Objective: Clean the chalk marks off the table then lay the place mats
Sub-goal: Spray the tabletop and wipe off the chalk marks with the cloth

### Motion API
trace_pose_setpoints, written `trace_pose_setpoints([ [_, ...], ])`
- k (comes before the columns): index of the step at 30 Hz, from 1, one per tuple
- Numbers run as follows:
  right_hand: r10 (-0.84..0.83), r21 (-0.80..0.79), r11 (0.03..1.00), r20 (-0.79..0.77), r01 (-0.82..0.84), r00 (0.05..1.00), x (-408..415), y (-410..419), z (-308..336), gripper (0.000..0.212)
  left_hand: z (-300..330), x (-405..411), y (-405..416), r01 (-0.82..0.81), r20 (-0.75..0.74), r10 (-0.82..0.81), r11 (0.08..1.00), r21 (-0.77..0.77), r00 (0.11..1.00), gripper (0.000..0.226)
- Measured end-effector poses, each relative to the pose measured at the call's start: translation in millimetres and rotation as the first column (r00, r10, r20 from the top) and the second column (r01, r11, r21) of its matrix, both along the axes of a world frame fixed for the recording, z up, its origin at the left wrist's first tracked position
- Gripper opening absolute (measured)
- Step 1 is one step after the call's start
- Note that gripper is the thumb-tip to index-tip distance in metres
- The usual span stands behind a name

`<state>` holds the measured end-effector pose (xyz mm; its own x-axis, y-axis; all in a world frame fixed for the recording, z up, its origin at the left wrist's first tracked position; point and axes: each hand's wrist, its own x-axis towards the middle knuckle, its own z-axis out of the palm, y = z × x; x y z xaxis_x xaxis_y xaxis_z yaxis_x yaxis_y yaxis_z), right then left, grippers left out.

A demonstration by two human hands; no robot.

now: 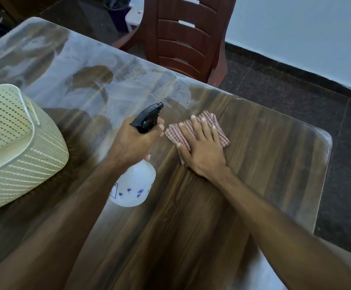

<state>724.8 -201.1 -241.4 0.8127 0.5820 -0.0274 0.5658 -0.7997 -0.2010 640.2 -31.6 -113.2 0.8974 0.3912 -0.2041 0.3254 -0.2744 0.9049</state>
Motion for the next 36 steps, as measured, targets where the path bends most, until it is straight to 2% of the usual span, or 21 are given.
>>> trace_pose_setpoints([
  [3, -0.150, -0.027, 0.988, 0.045, 0.151, 0.988, 4, -31, -6, 0.063, 0, -2, 15, -0.032, 0.010, 0.032, 0.999, -0.034, 0.999, 0.012],
  [6, -0.313, -0.072, 0.947, 0.015, 0.314, 0.950, 60, -39, -3, 0.067, -2, -4, 28, -0.030, 0.024, 0.031, 0.999, -0.039, 0.999, 0.014],
  [9, -0.368, -0.037, 0.929, -0.027, 0.367, 0.929, 114, -12, 3, 0.068, -5, -6, 38, -0.035, 0.031, 0.036, 0.999, -0.030, 0.999, 0.013],
  [12, -0.328, -0.040, 0.944, -0.083, 0.326, 0.941, 136, 36, 5, 0.066, -10, -7, 48, -0.064, 0.049, 0.065, 0.998, -0.025, 0.997, 0.009],
  [17, -0.163, -0.035, 0.986, -0.040, 0.162, 0.986, 112, 96, 3, 0.063, -18, -14, 61, -0.091, 0.071, 0.093, 0.995, -0.031, 0.993, 0.011],
  [27, 0.121, 0.012, 0.993, -0.030, -0.121, 0.992, 6, 96, 6, 0.053, 9, -56, 37, -0.159, 0.100, 0.163, 0.986, -0.041, 0.982, 0.005],
  [29, 0.119, 0.084, 0.990, -0.073, -0.113, 0.990, -8, 88, 11, 0.049, 16, -76, 30, -0.202, 0.101, 0.208, 0.977, -0.064, 0.973, 0.007],
  [31, 0.102, 0.281, 0.958, -0.159, -0.054, 0.982, -18, 82, 27, 0.041, 23, -93, 27, -0.238, 0.107, 0.248, 0.966, -0.099, 0.963, 0.008],
  [33, 0.093, 0.478, 0.876, -0.306, 0.069, 0.948, -27, 75, 46, 0.024, 31, -111, 26, -0.271, 0.124, 0.287, 0.954, -0.129, 0.950, 0.010],
  [36, 0.096, 0.584, 0.778, -0.475, 0.232, 0.875, -38, 75, 74, 0.026, 45, -136, 29, -0.316, 0.179, 0.346, 0.933, -0.173, 0.921, 0.012],
])
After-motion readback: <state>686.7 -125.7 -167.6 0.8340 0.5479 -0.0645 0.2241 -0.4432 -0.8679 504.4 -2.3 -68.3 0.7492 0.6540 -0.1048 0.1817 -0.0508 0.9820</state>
